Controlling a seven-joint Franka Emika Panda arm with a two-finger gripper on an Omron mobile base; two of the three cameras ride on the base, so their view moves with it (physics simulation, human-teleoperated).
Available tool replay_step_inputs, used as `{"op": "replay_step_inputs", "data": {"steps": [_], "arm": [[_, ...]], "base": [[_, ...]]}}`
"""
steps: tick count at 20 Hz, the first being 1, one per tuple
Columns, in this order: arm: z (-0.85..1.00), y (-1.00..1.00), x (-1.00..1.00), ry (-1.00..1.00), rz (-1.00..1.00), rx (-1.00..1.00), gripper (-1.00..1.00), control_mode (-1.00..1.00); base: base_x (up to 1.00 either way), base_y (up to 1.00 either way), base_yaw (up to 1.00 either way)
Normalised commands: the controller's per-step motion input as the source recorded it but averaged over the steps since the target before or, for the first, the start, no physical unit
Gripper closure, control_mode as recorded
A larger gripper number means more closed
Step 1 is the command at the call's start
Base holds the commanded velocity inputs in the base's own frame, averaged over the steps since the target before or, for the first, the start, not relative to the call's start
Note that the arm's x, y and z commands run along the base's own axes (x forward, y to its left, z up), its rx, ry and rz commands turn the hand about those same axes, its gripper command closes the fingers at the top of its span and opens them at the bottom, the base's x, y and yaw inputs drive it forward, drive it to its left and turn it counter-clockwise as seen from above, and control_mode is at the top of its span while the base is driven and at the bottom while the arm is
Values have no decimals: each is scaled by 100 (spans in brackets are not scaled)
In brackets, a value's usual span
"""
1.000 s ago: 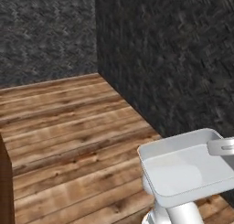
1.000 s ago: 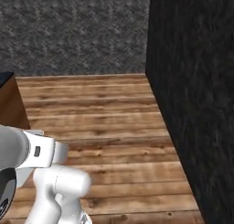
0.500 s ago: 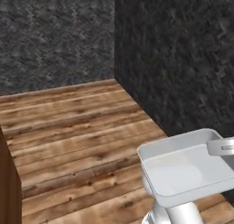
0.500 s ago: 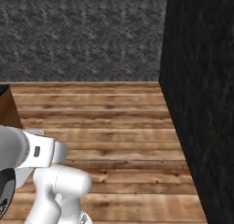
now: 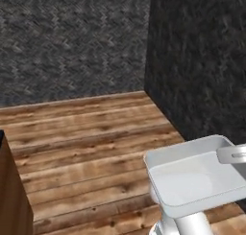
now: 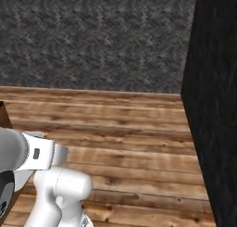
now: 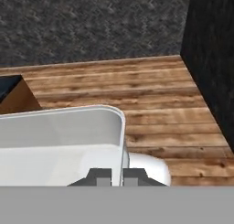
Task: Retrieve the tupperware and aluminum foil from the cabinet and place them on the dining counter near the plate with eggplant and carrot to prepare for storing leftovers.
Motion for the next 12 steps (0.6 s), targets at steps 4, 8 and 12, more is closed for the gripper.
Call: {"op": "replay_step_inputs", "data": {"steps": [4, 8, 12], "arm": [[0, 0, 0, 0, 0, 0, 100, 100], [0, 0, 0, 0, 0, 0, 100, 100], [0, 0, 0, 0, 0, 0, 100, 100]], "base": [[100, -10, 34], [100, -13, 36], [100, -23, 34]]}}
